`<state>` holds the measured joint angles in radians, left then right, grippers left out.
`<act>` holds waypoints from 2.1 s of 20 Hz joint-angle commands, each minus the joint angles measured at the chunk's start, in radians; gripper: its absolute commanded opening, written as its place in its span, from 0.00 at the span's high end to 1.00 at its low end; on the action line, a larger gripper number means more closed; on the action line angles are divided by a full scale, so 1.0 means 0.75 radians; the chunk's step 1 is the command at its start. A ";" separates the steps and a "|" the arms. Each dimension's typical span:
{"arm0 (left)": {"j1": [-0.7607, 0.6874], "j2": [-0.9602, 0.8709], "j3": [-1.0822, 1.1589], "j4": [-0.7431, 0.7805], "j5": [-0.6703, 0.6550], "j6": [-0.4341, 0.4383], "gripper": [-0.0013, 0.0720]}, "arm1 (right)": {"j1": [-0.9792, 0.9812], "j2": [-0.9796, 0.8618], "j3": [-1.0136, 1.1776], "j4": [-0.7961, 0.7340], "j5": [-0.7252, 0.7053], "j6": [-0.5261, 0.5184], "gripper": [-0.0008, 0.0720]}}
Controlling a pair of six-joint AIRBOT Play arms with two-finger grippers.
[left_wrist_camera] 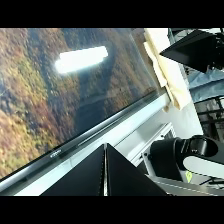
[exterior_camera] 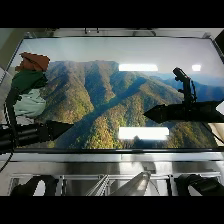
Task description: Fold the shirts.
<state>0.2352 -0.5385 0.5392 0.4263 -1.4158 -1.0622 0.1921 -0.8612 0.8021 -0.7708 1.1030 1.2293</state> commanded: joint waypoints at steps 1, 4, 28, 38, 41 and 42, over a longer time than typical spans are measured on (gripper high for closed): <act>0.000 0.001 -0.001 -0.001 0.002 0.002 0.95 | 0.001 0.001 -0.001 0.000 0.001 0.001 0.96; 0.004 -0.002 0.017 0.002 0.006 -0.060 0.95 | 0.001 0.001 -0.001 0.000 0.001 0.001 0.96; -0.081 -2.177 1.993 1.364 1.204 -0.058 0.00 | 0.001 0.001 -0.001 0.016 -0.006 0.001 0.96; -0.035 -2.316 2.065 1.813 1.265 -0.281 0.03 | 0.001 0.001 -0.001 0.040 -0.005 0.001 0.96; -0.034 -2.330 2.090 1.812 1.232 -0.281 0.46 | 0.001 0.001 -0.001 0.042 -0.005 0.000 0.96; -0.044 -2.328 2.091 1.813 1.228 -0.281 0.73 | 0.001 0.001 -0.001 0.041 -0.005 0.000 0.96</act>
<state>0.2039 -2.2765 2.0941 1.7531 -0.4850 -1.2503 0.1921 -0.8612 0.8021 -0.7437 1.1000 1.2297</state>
